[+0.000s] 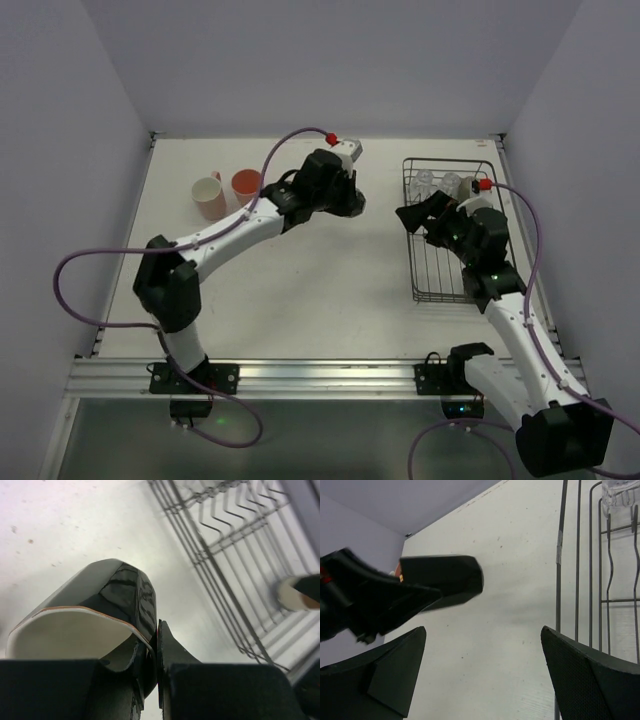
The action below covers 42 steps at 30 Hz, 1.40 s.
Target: Unload the cups from the dish rack
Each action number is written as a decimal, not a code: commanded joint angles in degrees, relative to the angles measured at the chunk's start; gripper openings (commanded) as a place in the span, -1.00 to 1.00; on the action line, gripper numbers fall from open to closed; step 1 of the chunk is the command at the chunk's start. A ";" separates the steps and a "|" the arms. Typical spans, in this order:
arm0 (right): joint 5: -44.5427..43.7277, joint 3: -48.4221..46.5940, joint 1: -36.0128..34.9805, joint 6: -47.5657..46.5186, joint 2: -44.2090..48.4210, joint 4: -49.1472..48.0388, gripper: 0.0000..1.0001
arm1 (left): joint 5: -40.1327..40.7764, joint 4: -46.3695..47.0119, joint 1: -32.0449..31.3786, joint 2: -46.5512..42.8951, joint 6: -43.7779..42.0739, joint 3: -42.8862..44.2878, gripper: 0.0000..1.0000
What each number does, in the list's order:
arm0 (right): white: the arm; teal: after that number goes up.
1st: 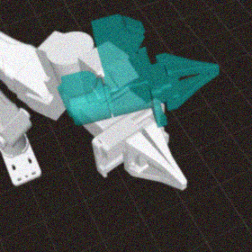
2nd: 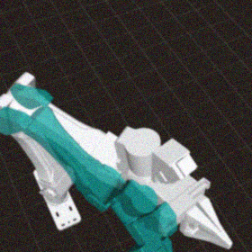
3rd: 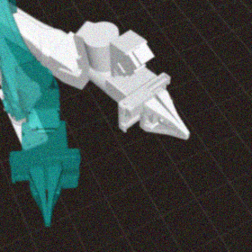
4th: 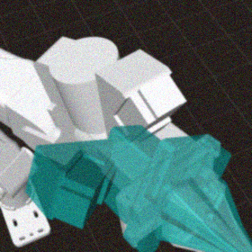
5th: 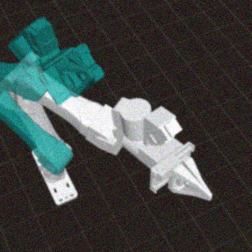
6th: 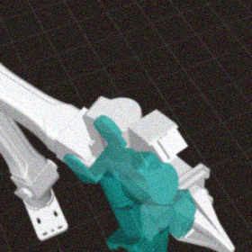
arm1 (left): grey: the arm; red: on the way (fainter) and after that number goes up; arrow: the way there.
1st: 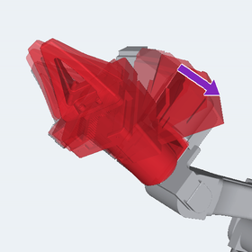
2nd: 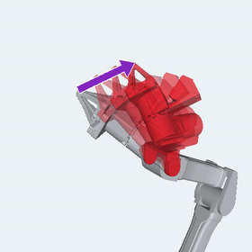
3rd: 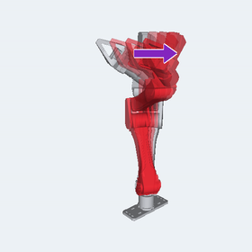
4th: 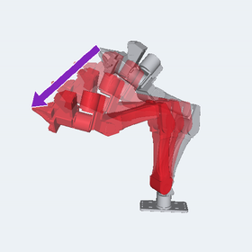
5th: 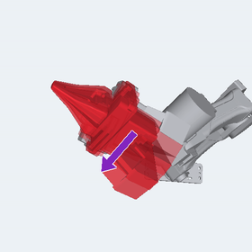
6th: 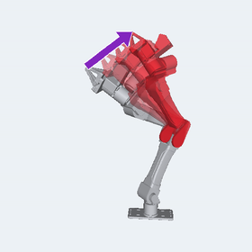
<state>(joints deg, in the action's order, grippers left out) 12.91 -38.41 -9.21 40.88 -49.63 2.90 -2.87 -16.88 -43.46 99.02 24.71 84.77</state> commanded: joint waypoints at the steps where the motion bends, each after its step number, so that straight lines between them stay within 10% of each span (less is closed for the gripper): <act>1: -3.85 -0.79 -0.02 -3.61 2.95 3.60 0.98 | 10.33 -9.73 0.22 8.79 -8.00 12.67 -1.00; 8: -4.21 1.41 -0.10 -5.20 7.00 5.45 0.98 | 16.76 -21.43 0.66 27.43 -12.49 35.87 -1.00; 15: -4.47 2.20 -0.02 -5.46 8.84 5.98 0.98 | 13.42 -23.98 2.24 31.32 -14.78 37.75 -0.94; 22: -6.22 0.45 -0.10 -6.25 7.44 8.70 0.98 | 14.56 -25.04 2.51 31.94 -15.22 37.66 -0.08; 42: -27.75 -3.86 0.94 -8.81 6.92 21.27 0.82 | 12.03 -19.68 2.33 21.13 -12.23 34.49 0.67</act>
<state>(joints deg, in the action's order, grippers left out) -7.25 -40.32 -9.19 32.45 -42.02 22.11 11.68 -39.92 -40.99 126.96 11.40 118.85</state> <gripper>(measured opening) 0.930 0.809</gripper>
